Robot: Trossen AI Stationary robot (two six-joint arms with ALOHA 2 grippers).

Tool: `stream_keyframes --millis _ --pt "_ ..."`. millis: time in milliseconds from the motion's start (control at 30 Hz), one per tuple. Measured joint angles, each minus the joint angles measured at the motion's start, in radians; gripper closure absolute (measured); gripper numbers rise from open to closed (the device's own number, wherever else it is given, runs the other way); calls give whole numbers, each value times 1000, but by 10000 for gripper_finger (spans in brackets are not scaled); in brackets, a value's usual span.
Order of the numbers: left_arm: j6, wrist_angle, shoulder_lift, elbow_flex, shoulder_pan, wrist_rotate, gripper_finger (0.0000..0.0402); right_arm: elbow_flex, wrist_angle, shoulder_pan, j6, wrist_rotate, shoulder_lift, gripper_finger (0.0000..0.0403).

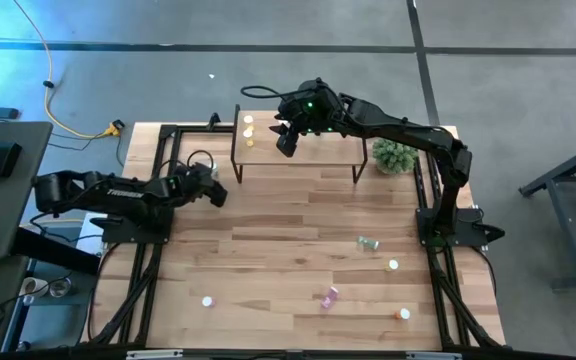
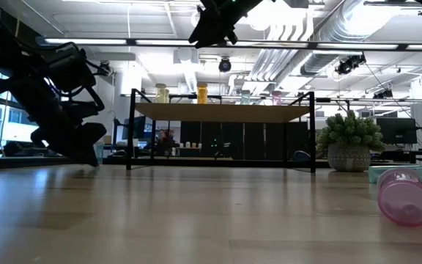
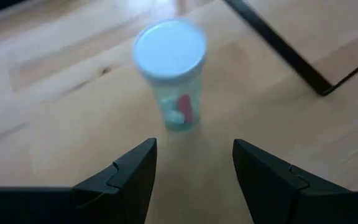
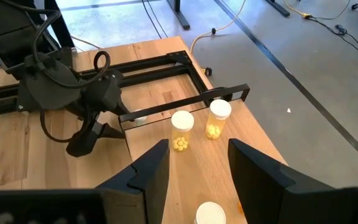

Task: Pick and place medicine bottles onto shelf by color
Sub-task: Put the top blue pill bottle on the shelf aligned with the other blue pill bottle

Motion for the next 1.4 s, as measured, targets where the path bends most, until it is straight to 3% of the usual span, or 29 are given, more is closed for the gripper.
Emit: stream_keyframes --millis 233,500,767,1233,1400 --pt "98 126 58 0 0 -38 202 0 0 -5 -10 0 0 247" --pt "83 139 122 0 1 -75 202 0 0 -13 -5 0 0 247" --pt "82 270 195 0 51 -83 202 0 0 -13 -5 0 0 247" --pt "136 383 262 2 154 5 202 0 0 -13 -5 0 0 247" --pt "137 387 266 2 163 11 227 0 0 -13 -5 0 0 247"
